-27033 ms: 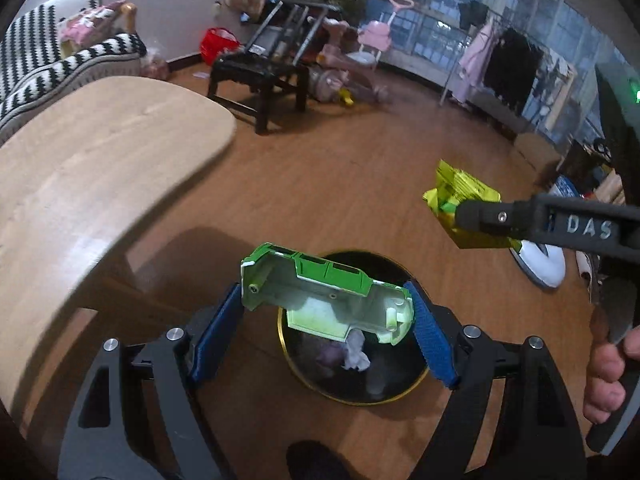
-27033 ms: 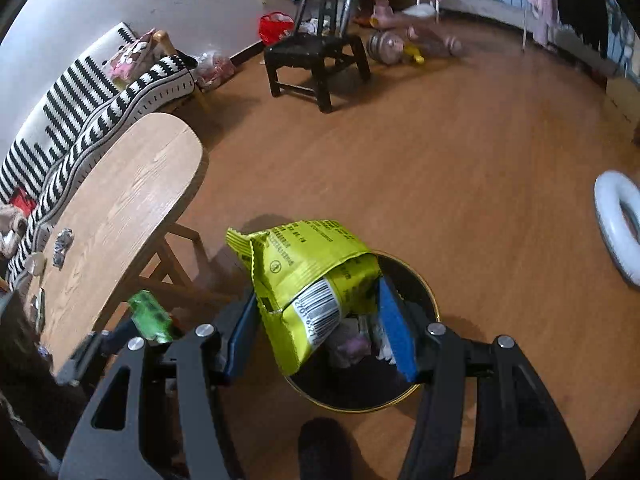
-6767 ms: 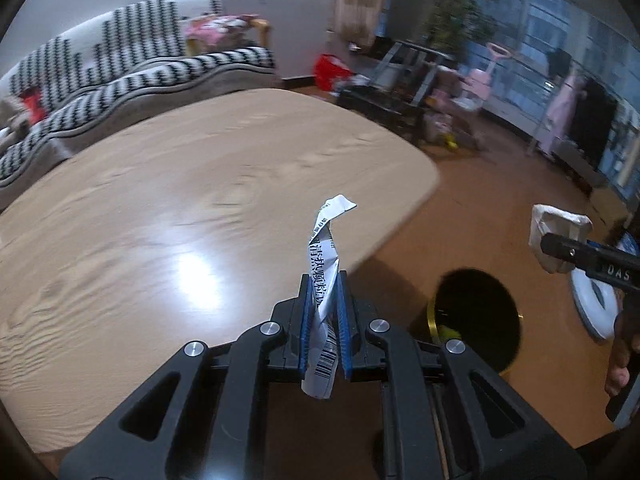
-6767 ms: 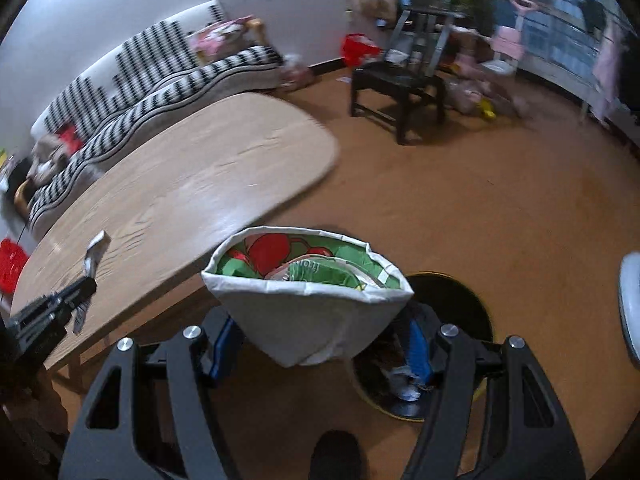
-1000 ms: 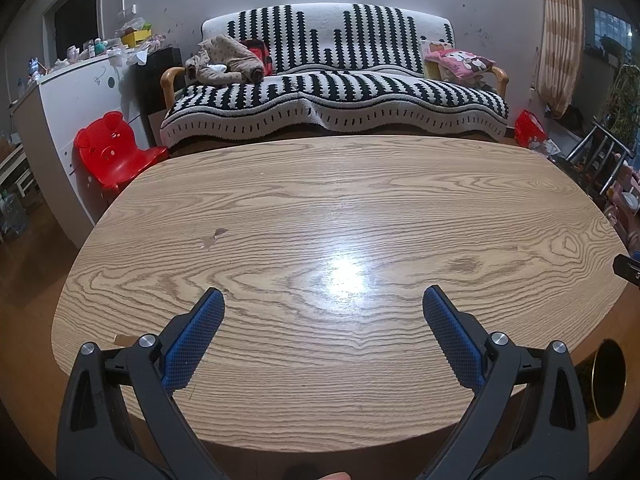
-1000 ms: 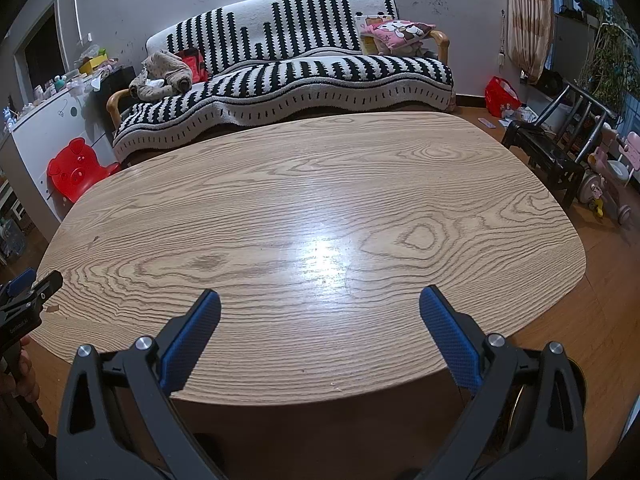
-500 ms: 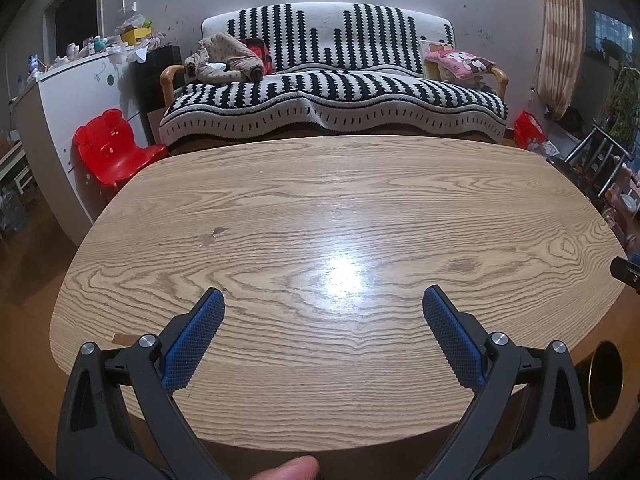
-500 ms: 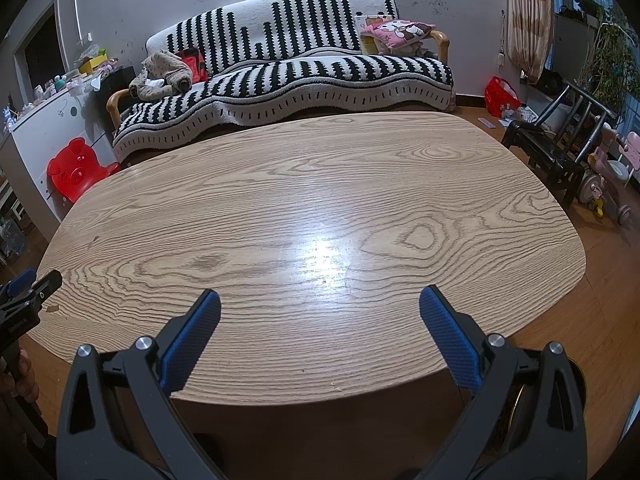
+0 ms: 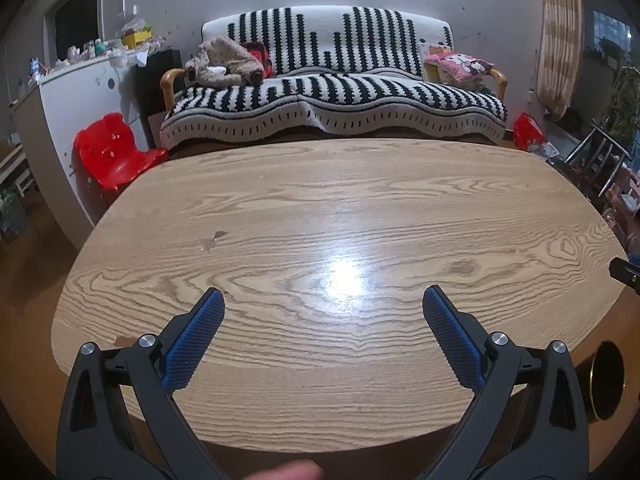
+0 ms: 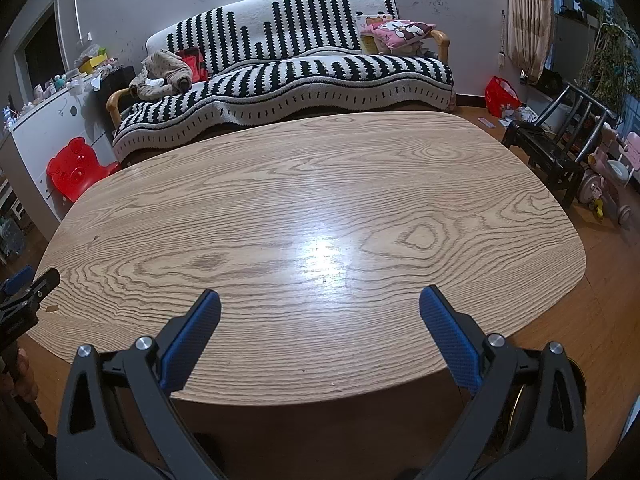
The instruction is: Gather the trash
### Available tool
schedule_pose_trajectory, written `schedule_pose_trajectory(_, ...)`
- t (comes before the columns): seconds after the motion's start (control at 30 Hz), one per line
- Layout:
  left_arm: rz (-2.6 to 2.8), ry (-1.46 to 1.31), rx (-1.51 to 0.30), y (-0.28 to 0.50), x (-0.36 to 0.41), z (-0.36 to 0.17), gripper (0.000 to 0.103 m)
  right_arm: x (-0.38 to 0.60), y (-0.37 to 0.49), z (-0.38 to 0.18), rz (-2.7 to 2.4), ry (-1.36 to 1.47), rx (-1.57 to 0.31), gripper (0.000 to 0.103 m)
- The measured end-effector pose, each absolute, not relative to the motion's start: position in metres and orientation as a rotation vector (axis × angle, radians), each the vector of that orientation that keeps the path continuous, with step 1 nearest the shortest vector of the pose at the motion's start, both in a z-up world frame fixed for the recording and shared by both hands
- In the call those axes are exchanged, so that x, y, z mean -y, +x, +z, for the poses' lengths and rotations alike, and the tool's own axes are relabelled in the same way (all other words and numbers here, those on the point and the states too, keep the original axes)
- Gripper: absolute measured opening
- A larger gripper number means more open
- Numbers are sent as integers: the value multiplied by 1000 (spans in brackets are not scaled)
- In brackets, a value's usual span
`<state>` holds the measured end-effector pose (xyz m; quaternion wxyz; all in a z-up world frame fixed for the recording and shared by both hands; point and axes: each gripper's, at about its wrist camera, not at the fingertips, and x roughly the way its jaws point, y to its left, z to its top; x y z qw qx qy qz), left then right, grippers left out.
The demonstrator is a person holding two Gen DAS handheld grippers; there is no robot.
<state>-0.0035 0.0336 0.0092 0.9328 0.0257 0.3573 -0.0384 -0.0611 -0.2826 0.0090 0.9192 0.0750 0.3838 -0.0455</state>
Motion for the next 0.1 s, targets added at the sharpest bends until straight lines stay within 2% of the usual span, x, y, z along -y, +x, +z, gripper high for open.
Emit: schedule_pose_trajectory(0.1,-85,43,-737,-3,-36,9,96,282,-61,9,-94,155,-789,96)
